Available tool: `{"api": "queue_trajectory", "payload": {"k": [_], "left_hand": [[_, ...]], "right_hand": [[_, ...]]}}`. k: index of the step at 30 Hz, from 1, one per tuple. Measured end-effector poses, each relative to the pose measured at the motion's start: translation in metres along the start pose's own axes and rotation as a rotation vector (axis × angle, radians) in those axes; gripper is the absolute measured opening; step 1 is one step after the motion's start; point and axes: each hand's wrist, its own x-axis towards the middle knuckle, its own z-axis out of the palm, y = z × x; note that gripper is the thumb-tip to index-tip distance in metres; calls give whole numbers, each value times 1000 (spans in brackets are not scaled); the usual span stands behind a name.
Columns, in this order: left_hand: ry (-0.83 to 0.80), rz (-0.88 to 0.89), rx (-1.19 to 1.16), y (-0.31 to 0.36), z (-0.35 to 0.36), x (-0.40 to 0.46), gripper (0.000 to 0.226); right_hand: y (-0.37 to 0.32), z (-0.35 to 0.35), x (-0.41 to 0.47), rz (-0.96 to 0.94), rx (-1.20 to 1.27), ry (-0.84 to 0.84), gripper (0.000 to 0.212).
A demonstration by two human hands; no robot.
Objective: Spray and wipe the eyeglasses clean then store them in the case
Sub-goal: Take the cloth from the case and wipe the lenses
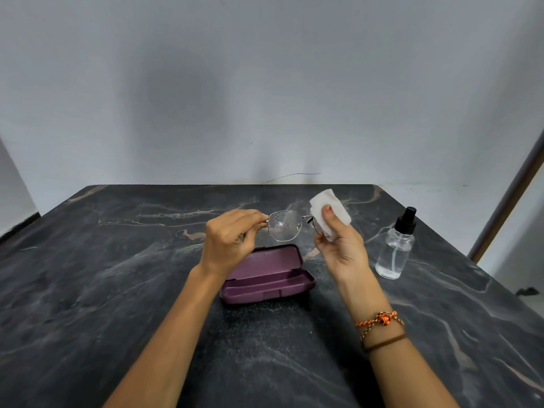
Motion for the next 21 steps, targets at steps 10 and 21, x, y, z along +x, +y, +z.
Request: {"api": "queue_trajectory", "payload": {"k": [10, 21], "left_hand": [[52, -28, 21, -2, 0, -1, 10], [11, -8, 17, -2, 3, -5, 10]], "right_hand": [[5, 1, -1, -35, -79, -70, 6], [6, 2, -1, 72, 198, -41, 19]]}}
